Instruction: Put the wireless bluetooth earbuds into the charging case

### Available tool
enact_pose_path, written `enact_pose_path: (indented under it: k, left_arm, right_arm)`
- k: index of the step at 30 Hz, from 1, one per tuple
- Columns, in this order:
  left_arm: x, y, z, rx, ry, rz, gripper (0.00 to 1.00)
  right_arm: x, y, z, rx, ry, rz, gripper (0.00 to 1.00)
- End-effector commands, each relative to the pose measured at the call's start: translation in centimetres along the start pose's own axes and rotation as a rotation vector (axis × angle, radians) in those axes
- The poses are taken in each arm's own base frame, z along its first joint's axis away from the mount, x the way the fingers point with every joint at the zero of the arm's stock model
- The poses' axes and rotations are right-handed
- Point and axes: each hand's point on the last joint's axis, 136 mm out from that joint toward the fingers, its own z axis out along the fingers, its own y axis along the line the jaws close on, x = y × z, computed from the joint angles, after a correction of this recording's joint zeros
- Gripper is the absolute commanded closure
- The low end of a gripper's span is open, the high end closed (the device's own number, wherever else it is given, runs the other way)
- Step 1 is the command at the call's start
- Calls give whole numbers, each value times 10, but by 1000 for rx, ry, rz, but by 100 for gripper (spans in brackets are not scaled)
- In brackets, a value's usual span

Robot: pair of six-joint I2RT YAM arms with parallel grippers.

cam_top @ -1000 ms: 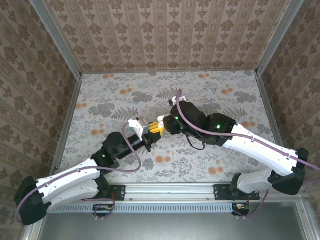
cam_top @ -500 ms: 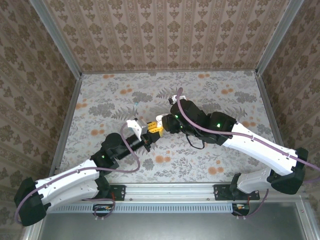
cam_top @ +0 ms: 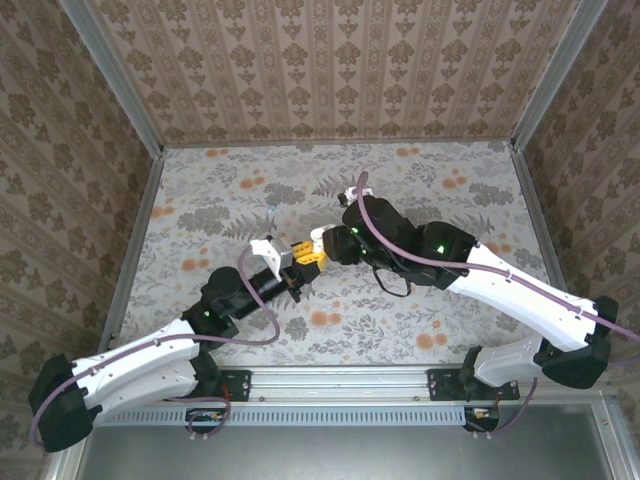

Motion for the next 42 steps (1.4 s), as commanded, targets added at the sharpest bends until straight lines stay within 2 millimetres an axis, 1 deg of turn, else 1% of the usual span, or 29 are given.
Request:
enact_pose_path:
  k: [1, 9, 22, 27, 32, 36, 39, 42]
  left_arm:
    - [-13, -4, 1, 16, -53, -15, 100]
    - [-12, -4, 1, 17, -50, -17, 100]
    - [-6, -4, 2, 20, -38, -40, 100]
    - [-5, -3, 1, 12, -35, -48, 100]
    - [-4, -2, -2, 8, -19, -43, 100]
    - [-8, 3, -7, -16, -36, -52, 100]
    - [-9, 6, -10, -23, -33, -53, 100]
    - [-7, 7, -11, -9, -19, -57, 100]
  right_arm:
    - [-1, 18, -5, -76, 21, 1, 59]
    - [-5, 18, -8, -84, 7, 8, 57]
    - [-20, 24, -17, -114, -34, 37, 55]
    - [-25, 22, -21, -113, -34, 53, 54]
    - [-36, 26, -33, -147, -57, 65, 54]
    - [-47, 23, -45, -174, -81, 101, 54]
    - [-47, 16, -49, -176, -73, 98, 54]
    - [-43, 19, -51, -235, -63, 86, 55]
